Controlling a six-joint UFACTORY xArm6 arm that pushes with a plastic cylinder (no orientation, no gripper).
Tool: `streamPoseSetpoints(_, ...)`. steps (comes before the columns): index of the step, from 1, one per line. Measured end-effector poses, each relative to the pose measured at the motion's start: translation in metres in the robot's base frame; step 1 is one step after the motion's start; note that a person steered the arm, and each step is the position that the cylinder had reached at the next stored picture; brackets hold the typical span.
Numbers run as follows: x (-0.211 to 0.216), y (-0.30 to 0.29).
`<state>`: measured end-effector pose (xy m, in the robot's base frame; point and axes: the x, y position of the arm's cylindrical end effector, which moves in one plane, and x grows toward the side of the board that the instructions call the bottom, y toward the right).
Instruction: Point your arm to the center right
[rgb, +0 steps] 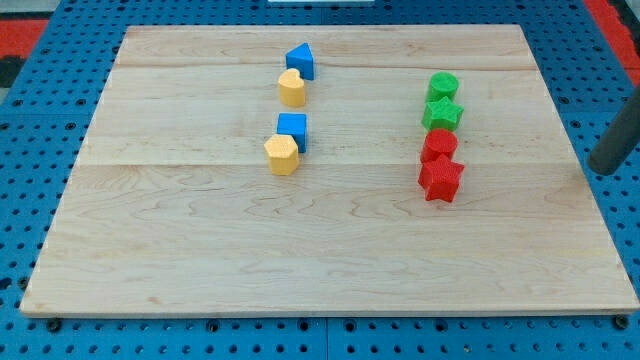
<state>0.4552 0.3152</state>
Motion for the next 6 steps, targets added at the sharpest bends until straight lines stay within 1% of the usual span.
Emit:
streamPoseSetpoints(1,0.004,0.0)
streamPoseSetpoints(2,0.024,-0.015)
streamPoseSetpoints(3,0.029,-0.042)
streamPoseSetpoints(4,0.029,-0.043)
streamPoseSetpoints(5,0.014,-0.031)
streamPoseSetpoints(6,-0.074,-0.019)
